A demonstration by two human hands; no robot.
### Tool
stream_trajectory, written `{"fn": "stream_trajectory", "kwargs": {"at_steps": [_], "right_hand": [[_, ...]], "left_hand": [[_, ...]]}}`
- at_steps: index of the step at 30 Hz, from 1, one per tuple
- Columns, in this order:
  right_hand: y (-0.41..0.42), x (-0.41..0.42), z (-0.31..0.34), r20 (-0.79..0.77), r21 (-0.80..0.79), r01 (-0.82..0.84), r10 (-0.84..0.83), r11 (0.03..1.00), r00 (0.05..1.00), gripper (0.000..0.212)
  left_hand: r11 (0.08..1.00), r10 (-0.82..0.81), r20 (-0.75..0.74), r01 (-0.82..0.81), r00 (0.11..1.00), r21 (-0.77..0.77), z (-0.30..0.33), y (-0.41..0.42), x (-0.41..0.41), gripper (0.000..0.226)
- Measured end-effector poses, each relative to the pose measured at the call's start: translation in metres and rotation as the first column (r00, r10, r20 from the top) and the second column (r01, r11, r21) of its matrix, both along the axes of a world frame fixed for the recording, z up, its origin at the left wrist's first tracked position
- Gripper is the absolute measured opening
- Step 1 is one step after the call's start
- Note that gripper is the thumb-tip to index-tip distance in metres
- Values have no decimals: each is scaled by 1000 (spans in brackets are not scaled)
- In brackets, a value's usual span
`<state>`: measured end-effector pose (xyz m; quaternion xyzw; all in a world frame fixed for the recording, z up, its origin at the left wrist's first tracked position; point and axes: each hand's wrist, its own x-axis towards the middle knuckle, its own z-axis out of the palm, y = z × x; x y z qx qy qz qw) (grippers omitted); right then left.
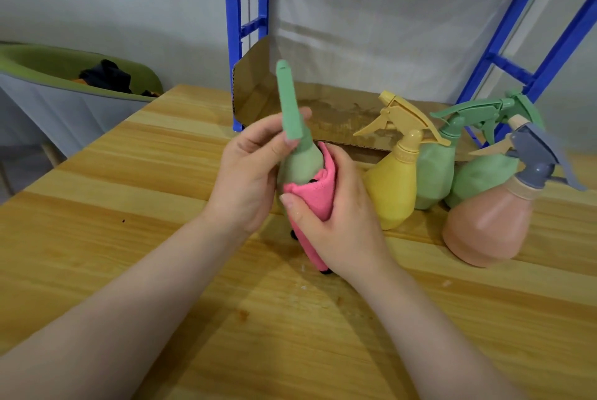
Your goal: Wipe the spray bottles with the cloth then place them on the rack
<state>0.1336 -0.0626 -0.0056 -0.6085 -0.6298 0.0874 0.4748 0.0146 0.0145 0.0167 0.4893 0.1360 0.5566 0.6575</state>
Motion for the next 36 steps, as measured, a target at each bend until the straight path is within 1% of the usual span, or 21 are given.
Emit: {"fn": "stream_trajectory", "kwargs": {"at_steps": [3,6,9,11,13,16,18,19,21,23,25,28,30,32,36], "right_hand": [[-2,2,0,-65,-49,-49,45,998,997,90],[-4,4,-2,-166,-69,-142,129,987,978,90],[-5,4,-4,-270,-59,-232,208,971,940,88],[-5,4,-6,-277,-61,-256,230,965,933,86],[-5,3,-4,-254,-78,-262,235,962,938,83],[-4,3,0,-236,-36,-274,258,961,937,74],[-3,4,2,-191,-26,-276,267,961,945,67],[-4,4,4,-177,-41,-279,268,959,947,64],[-4,7,6,-165,-72,-277,263,958,951,59],[-6,10,9,-162,-77,-269,254,960,954,53],[-7,11,11,-170,-58,-246,233,968,957,43],[-7,10,12,-170,-29,-208,200,978,965,43],[-7,8,13,-157,1,-189,186,982,970,44],[-7,8,13,-145,41,-153,157,987,977,41],[-8,5,12,-102,75,37,-29,997,994,34]], "left_hand": [[997,9,55,-5,998,-83,0,10,-7,19],[988,18,108,-1,994,-151,-1,15,-11,20],[977,-21,263,76,965,-200,1,17,-13,24],[974,-51,283,110,958,-196,2,17,-14,25],[982,-79,226,115,971,-153,3,16,-14,26],[990,-140,79,142,987,-18,1,13,-13,38],[984,-178,-24,178,984,20,1,9,-11,44],[980,-194,-74,197,978,38,0,6,-10,44],[965,-218,-180,239,959,104,-3,0,-7,37],[940,-189,-300,260,935,219,-7,-3,-5,32],[906,-122,-393,264,911,331,-10,-1,-3,33],[886,-115,-415,282,902,367,-8,1,-3,31],[899,-127,-380,268,916,347,-6,0,-4,30],[912,-103,-337,224,936,343,-7,-3,-1,29],[933,-61,-262,148,963,327,-8,-10,7,30]]}}
